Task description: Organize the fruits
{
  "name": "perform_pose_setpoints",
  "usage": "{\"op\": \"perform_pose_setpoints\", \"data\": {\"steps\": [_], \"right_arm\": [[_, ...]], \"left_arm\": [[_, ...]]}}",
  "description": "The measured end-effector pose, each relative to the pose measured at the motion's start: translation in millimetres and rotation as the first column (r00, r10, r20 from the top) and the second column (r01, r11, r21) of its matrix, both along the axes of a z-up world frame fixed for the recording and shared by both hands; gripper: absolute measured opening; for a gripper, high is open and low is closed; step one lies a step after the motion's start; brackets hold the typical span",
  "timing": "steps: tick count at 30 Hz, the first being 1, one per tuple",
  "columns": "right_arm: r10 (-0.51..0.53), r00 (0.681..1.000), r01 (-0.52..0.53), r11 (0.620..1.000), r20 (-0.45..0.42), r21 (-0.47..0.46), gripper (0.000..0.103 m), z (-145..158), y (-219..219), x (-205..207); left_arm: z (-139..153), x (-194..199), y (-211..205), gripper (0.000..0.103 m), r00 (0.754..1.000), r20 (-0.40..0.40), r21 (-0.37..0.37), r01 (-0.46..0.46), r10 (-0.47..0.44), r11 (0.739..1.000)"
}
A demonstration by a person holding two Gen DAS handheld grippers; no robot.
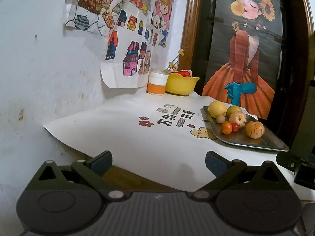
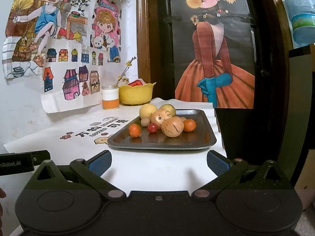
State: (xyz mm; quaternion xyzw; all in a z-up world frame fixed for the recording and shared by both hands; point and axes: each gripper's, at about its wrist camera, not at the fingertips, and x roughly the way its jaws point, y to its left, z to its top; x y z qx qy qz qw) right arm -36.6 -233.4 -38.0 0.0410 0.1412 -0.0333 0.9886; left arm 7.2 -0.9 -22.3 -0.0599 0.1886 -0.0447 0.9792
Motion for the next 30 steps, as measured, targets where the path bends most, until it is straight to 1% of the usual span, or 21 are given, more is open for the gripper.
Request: {"op": "perform_pose_setpoints", "data": {"steps": [4,30], "right_arm": [[0.003,1.0,-0.003,1.0,-0.005,0.002,0.102,-0.6,-0.3,0.8],[0.014,1.0,-0.014,1.0,-0.024,0.005,0.102,-5.1,1.4,2.5]], "left_arm": [[-1.1,1.0,0.3,0.103,1.0,-0.011,-0.005,0.005,-0.005,1.0],[-1.8,0.5,-0.6,0.103,1.0,-0.014,0.001,0.009,-0.009,1.0]]}}
